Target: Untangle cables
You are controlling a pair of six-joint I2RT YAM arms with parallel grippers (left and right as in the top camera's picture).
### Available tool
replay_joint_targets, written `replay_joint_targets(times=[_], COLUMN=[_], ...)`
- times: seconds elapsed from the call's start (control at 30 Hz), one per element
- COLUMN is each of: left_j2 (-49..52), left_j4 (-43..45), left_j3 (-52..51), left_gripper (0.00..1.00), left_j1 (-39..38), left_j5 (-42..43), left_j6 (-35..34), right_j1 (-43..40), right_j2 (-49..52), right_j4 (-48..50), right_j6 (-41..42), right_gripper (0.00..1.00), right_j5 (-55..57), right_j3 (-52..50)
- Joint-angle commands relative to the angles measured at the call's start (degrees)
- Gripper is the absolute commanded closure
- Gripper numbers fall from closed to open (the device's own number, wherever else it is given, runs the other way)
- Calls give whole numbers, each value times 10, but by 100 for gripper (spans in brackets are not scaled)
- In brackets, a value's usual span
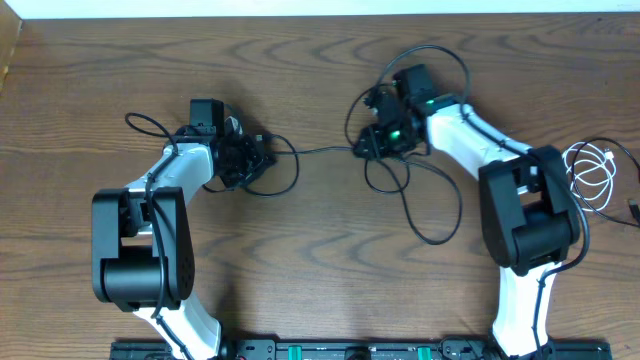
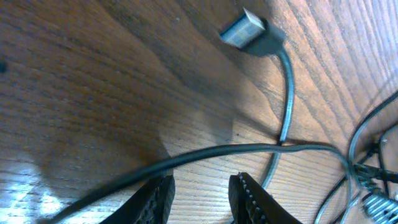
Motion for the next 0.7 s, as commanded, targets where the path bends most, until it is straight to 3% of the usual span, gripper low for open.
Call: replay_joint_targets(times=[0.0,0.1,0.13,0.33,0.47,0.67], left_j2=[32,32,32,32,32,32], left_j4=[-7,-7,-7,-7,-7,-7], left_j3=[-7,-7,-7,-7,-7,-7], left_gripper=[64,64,64,64,64,64], left_j1=[-1,-1,-1,-1,-1,-1], left_j5=[-15,-15,-15,-15,-15,-14], left_j6=[-11,-11,-12,-22,-22,-26], right_j1=[33,60,76,121,143,160], right_j2=[9,9,9,9,13,42], right_j4=[24,48,57,72,83,109], right_j6=[68,96,100,100,100,99], right_gripper=[44,37,30,19,17,17], right_j5=[-1,23,45,166,242,255], right_j3=[-4,-4,-4,-4,-4,-5])
